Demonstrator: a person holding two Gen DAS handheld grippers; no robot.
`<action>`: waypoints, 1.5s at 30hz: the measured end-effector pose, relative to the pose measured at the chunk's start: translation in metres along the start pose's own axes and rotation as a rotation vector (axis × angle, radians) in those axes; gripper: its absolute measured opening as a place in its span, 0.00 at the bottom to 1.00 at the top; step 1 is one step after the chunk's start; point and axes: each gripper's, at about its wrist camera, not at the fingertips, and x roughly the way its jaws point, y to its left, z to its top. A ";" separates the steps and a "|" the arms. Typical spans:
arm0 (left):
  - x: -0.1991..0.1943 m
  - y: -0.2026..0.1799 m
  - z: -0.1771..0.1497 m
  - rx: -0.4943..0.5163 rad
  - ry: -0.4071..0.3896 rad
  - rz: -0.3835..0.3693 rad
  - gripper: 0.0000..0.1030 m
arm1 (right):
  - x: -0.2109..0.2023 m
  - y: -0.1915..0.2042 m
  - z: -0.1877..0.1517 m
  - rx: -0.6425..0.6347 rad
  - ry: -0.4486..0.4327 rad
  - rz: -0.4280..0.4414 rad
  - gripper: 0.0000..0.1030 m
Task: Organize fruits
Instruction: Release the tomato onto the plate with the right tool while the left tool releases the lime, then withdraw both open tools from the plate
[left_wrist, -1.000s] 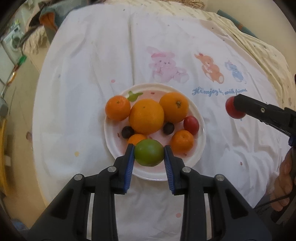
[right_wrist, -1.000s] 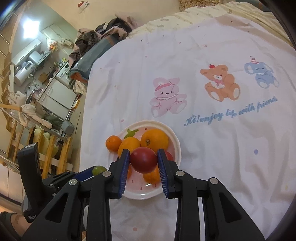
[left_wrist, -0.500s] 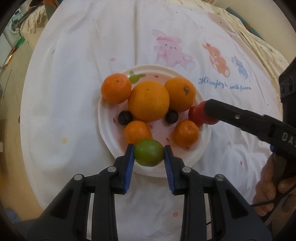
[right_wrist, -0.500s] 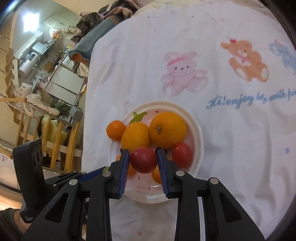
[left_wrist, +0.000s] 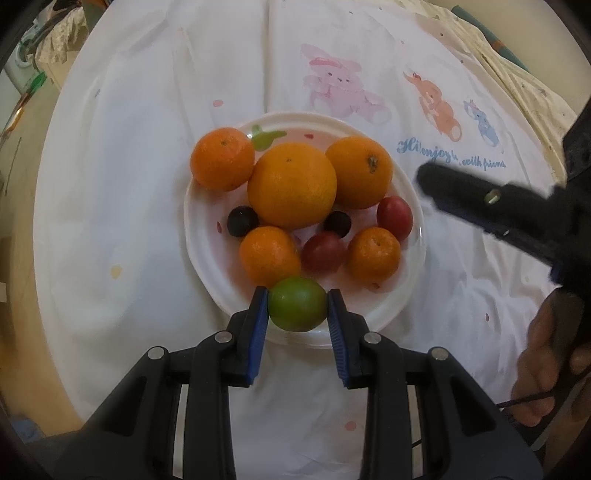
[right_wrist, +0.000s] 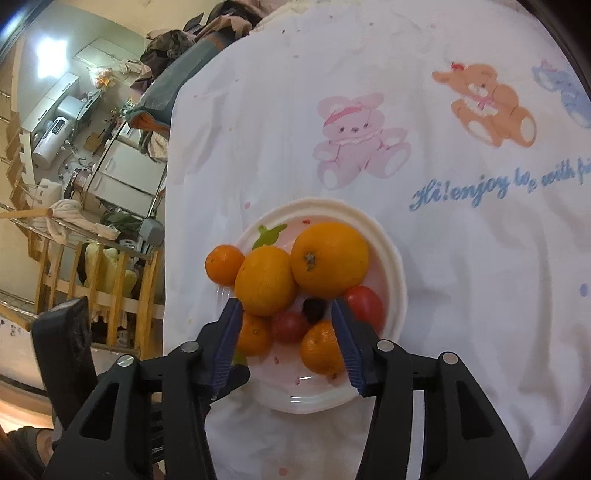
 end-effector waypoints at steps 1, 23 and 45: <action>0.001 -0.002 0.000 0.003 0.002 0.000 0.27 | -0.005 -0.001 0.001 0.005 -0.016 -0.007 0.59; 0.005 -0.021 -0.008 0.077 0.009 0.004 0.70 | -0.019 -0.003 0.006 -0.003 -0.047 -0.030 0.64; -0.121 0.034 -0.062 0.029 -0.393 0.153 0.70 | -0.097 0.026 -0.075 -0.076 -0.200 -0.154 0.89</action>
